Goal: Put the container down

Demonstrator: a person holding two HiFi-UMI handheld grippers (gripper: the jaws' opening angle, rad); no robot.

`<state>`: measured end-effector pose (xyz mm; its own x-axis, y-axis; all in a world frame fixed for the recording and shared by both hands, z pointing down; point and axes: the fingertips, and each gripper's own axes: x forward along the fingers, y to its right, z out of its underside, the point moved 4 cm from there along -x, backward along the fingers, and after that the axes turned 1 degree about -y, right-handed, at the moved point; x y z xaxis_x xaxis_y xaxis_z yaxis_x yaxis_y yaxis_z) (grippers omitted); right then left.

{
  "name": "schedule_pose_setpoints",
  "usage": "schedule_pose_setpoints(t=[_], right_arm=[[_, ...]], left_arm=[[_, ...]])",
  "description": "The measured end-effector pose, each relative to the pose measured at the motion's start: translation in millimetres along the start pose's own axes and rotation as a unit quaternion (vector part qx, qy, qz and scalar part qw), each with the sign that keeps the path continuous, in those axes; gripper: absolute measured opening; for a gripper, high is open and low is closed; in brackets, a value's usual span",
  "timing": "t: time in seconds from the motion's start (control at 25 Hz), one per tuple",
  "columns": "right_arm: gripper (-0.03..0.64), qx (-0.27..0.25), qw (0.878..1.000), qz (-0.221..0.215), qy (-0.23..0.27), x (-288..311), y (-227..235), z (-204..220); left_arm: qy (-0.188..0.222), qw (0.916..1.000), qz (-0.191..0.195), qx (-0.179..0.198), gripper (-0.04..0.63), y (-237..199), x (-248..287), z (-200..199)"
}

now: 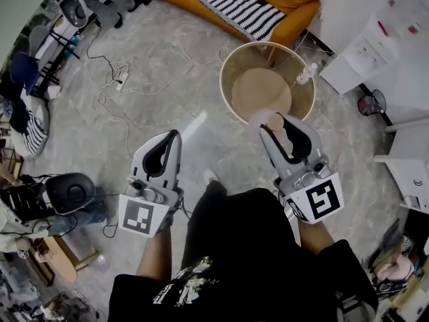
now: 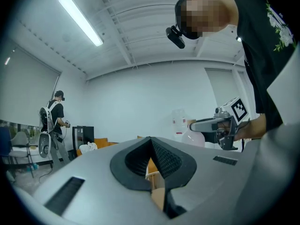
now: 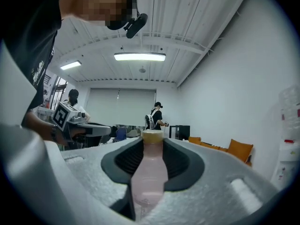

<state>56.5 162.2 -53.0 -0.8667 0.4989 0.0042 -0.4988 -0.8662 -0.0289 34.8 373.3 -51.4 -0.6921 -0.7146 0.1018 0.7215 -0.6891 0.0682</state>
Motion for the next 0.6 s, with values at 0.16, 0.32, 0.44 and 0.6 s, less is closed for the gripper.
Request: schedule_pose_setpoints(t=[0.16,0.32,0.44,0.6], right_arm=[[0.121,-0.001,1.000,0.019,-0.002,27.2,-17.4,3.2],[0.121,0.005,0.999,0.032,0.006,52.8,-37.7,8.2],[0.121,0.006,0.999,0.035,0.012,72.6,-54.9,10.4],[0.121,0.008,0.999,0.039,0.006,91.7,-70.9,15.8]], left_arm=[[-0.001,0.9999,0.010,0.000,0.002,-40.5,-11.2,11.8],[-0.009,0.9998,0.017,0.000,0.000,-75.9,-24.6,21.3],[-0.013,0.9998,0.015,0.006,0.000,-100.9,-39.5,24.2],[-0.016,0.9997,0.019,0.006,0.000,-123.0,-51.0,32.6]])
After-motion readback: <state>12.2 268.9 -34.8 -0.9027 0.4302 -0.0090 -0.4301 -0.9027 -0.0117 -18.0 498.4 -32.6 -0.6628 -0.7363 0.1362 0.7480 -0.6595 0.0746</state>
